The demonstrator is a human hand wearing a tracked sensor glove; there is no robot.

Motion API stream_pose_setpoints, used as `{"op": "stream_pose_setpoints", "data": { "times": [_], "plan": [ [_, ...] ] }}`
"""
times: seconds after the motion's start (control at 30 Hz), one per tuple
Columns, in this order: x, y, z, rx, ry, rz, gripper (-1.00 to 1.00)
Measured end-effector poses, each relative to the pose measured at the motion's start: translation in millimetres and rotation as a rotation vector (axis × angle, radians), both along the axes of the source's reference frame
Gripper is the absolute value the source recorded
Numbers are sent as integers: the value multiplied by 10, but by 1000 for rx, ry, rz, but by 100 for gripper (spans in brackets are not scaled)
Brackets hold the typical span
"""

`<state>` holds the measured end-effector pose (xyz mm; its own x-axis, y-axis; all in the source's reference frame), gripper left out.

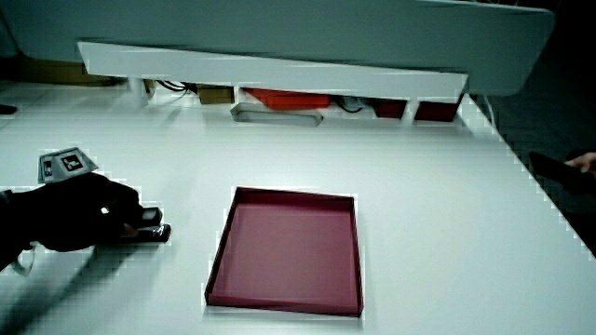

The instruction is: Place stapper on desk

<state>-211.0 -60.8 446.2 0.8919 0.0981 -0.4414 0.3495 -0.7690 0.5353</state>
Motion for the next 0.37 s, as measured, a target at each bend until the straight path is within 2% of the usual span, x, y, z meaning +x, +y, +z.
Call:
{"op": "stream_pose_setpoints", "data": {
  "times": [0.03, 0.1, 0.17, 0.2, 0.27, 0.37],
  "plan": [
    [-9, 0, 4, 14, 13, 8, 0],
    [-6, 2, -17, -16, -2, -12, 0],
    [-14, -10, -3, -19, 13, -19, 0],
    [-5, -6, -21, -19, -2, -17, 0],
    [-29, 8, 1, -28, 2, -23, -15],
    [-62, 70, -67, -18, 4, -62, -38]
  ]
}}
